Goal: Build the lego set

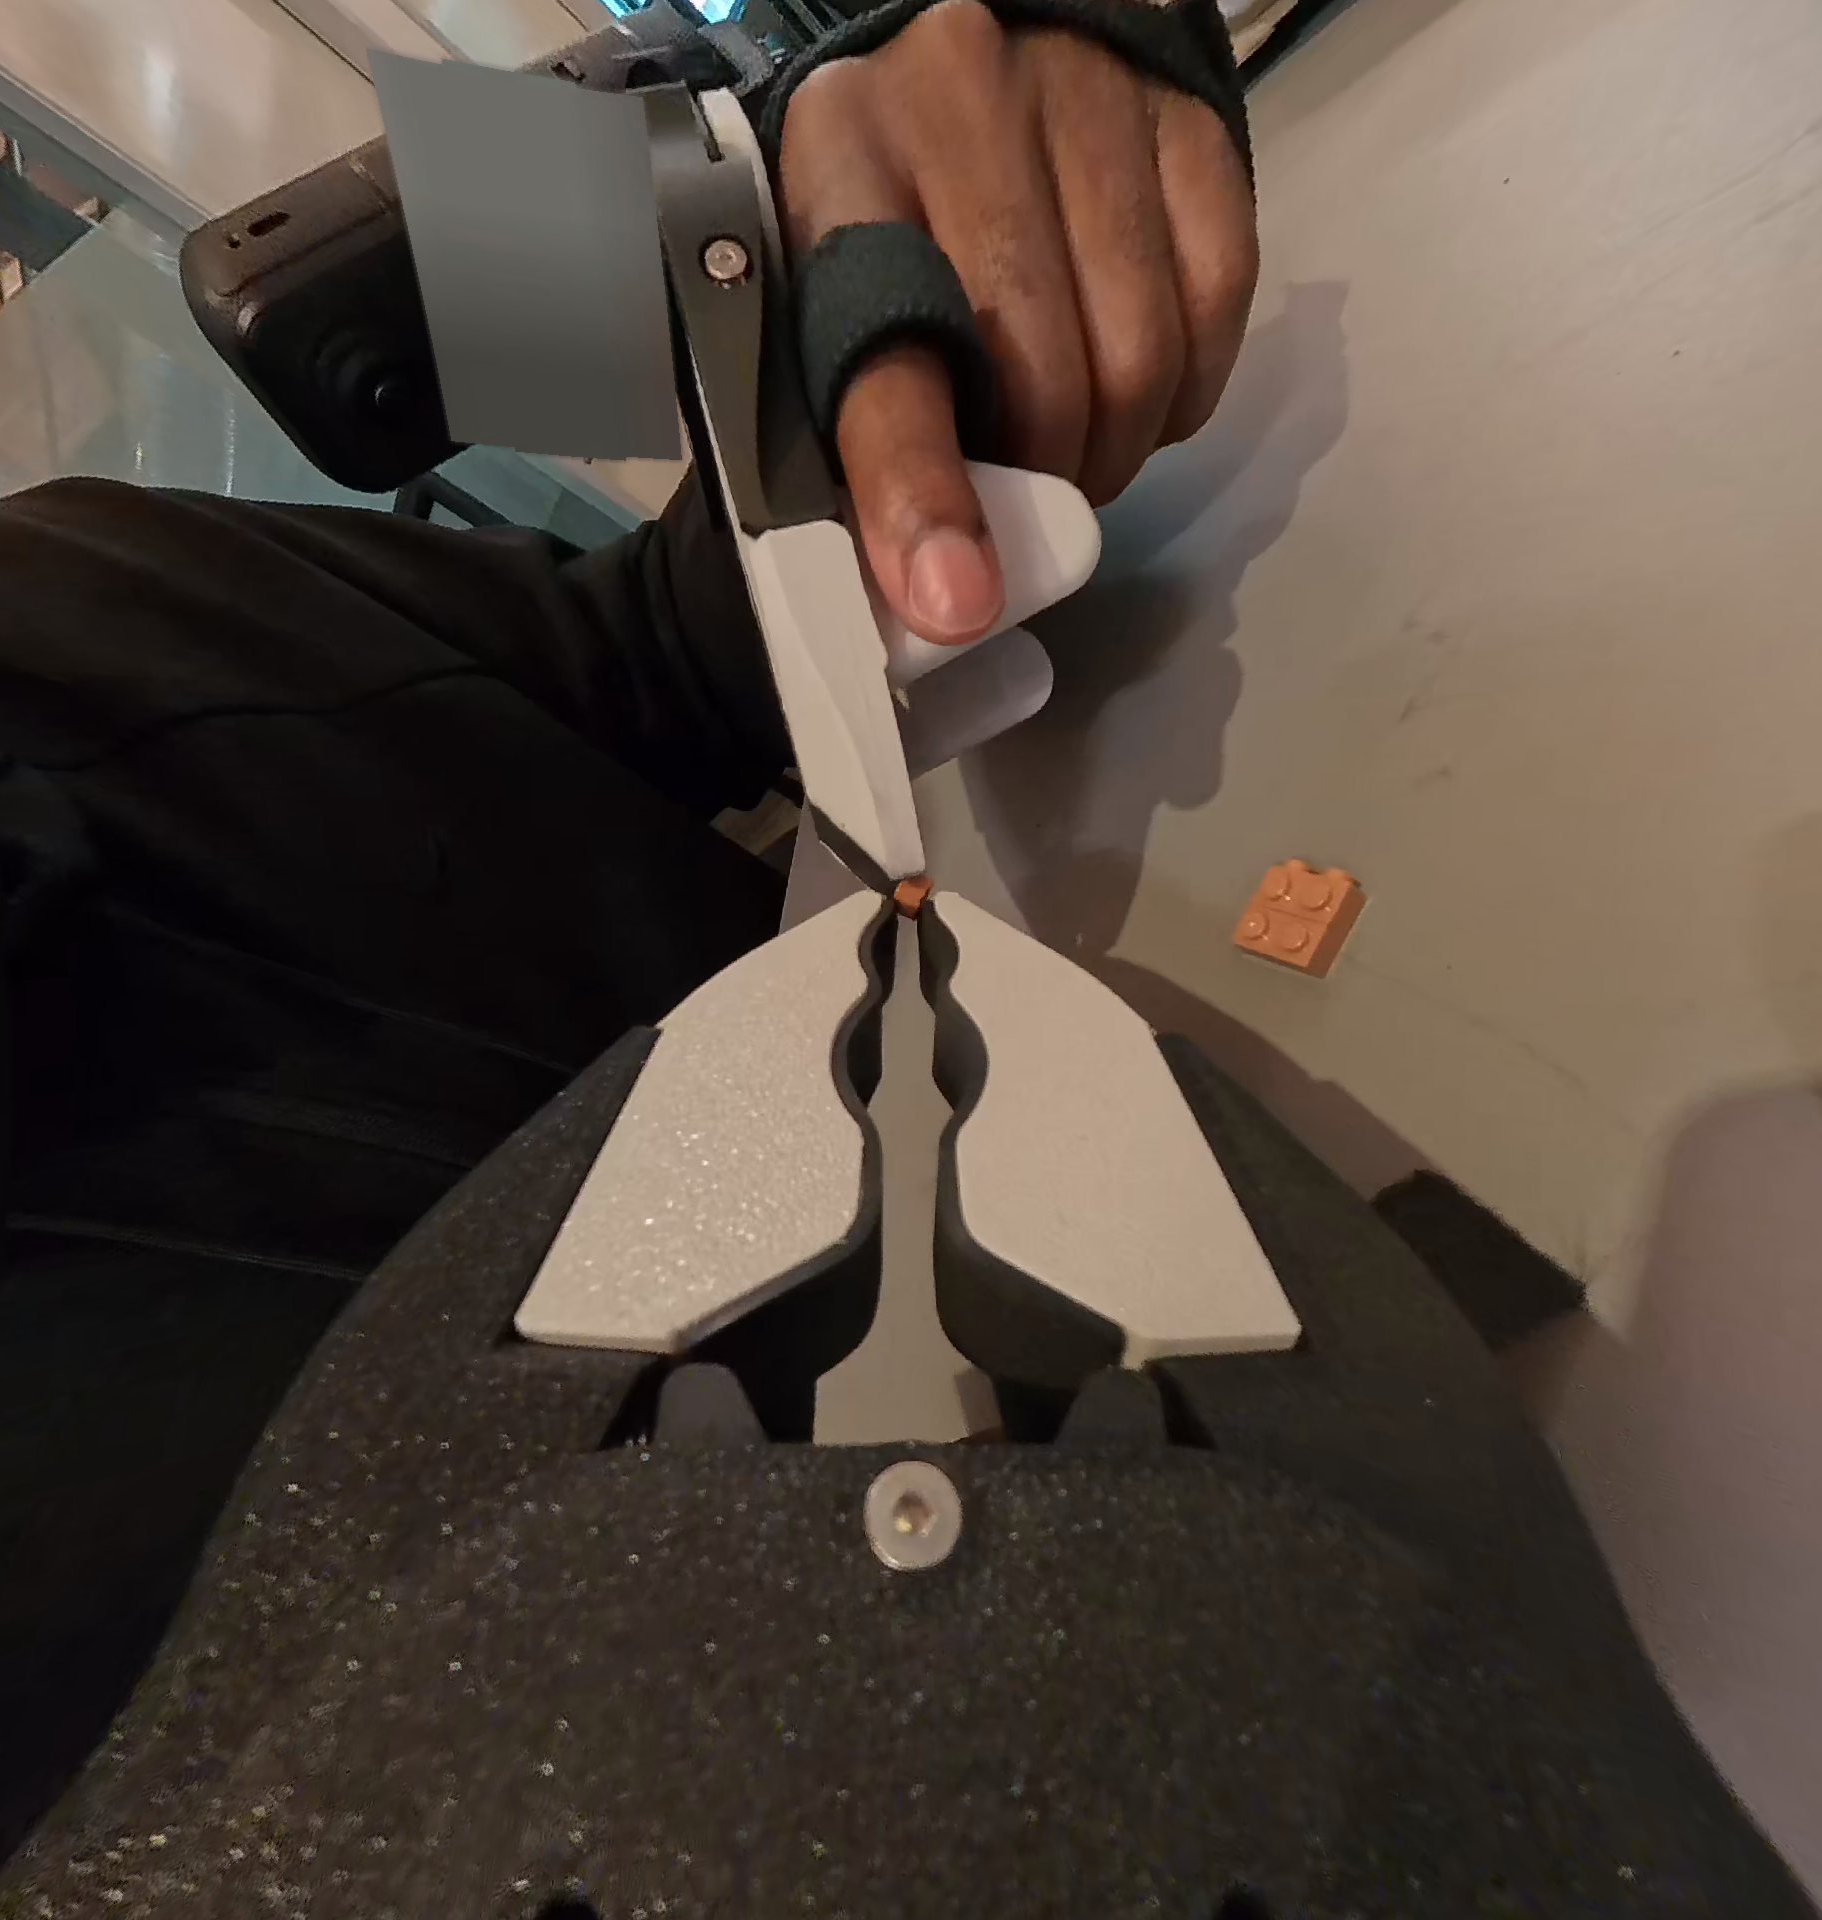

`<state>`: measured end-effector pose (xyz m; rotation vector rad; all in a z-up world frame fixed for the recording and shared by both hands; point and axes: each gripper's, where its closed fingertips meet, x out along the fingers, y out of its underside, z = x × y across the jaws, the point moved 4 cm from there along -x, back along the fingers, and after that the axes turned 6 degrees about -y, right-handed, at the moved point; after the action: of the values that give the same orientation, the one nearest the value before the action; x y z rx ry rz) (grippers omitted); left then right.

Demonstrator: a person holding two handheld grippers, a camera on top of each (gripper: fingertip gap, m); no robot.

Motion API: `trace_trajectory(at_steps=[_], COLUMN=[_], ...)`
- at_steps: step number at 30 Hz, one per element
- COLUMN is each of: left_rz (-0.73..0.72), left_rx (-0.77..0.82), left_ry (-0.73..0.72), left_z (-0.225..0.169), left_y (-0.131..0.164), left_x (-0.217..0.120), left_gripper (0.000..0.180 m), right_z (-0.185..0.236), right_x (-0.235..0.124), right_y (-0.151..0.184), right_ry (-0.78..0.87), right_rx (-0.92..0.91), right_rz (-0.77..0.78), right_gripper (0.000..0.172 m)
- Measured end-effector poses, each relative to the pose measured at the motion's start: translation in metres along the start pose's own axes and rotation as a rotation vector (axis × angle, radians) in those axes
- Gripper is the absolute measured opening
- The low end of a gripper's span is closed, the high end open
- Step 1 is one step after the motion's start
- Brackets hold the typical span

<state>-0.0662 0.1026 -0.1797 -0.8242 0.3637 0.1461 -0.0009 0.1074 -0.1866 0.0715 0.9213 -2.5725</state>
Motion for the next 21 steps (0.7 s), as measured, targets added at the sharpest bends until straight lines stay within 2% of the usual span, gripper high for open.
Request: trace_trajectory(at_steps=[16, 21], left_rz=[0.019, 0.045], left_rx=[0.005, -0.049], left_ry=[0.008, 0.02], left_z=[-0.0016, 0.0015], left_y=[0.0023, 0.0082], left_x=[0.0023, 0.0008], left_gripper=[0.008, 0.008], right_z=[-0.0012, -0.0077], right_x=[0.0011, -0.0076], right_y=[-0.0002, -0.0035], right_ry=[0.005, 0.126], right_rx=[-0.001, -0.056], right_rz=[0.005, -0.017], right_gripper=[0.004, 0.011])
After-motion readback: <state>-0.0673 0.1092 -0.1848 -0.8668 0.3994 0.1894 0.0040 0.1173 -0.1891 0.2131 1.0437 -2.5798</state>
